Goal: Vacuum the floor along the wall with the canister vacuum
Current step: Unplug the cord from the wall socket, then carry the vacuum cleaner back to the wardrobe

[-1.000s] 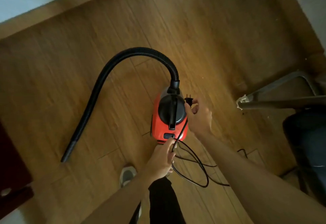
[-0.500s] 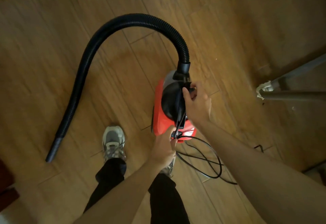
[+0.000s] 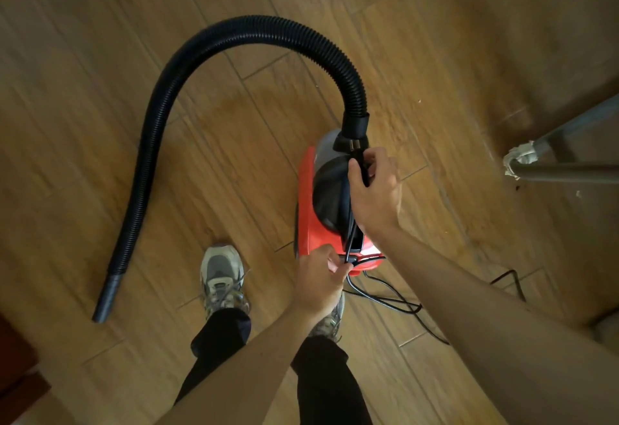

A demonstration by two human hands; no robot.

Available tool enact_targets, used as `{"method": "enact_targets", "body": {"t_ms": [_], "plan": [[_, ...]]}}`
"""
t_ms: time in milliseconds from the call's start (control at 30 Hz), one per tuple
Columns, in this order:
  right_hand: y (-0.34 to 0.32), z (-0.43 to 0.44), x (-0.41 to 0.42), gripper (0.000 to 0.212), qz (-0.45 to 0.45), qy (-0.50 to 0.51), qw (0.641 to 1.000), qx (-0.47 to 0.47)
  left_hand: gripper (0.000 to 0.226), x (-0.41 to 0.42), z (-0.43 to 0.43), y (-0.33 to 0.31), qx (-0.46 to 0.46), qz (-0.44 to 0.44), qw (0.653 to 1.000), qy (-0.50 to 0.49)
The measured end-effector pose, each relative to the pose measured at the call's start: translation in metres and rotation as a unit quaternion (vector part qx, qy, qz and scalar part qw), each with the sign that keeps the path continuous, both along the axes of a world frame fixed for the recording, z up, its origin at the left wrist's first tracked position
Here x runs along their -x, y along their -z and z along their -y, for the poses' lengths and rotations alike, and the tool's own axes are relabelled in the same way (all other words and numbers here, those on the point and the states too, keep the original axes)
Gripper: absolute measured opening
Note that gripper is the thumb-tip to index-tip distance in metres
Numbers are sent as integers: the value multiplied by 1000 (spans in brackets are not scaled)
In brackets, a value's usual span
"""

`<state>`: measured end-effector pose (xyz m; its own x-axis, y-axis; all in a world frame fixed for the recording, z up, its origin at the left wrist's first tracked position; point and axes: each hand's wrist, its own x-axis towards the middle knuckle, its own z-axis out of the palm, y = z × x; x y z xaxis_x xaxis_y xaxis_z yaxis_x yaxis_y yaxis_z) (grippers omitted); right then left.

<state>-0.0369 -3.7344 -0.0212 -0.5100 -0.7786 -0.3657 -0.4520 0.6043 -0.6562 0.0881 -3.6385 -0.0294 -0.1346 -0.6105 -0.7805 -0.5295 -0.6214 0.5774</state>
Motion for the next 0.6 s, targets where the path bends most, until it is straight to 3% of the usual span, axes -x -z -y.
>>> {"method": "enact_targets", "body": {"t_ms": [267, 367, 500, 600], "plan": [[4, 0, -15, 19, -20, 48, 999, 1, 22, -56, 56, 8, -20, 39, 995, 89], [6, 0, -23, 19, -23, 74, 997, 0, 14, -93, 104, 10, -3, 108, 991, 77], [10, 4, -28, 22, -62, 80, 995, -8, 30, -144, 180, 10, 67, 234, 962, 120], [10, 5, -30, 23, -78, 85, 993, -18, 32, -173, 231, 6, 109, 276, 949, 103]]}}
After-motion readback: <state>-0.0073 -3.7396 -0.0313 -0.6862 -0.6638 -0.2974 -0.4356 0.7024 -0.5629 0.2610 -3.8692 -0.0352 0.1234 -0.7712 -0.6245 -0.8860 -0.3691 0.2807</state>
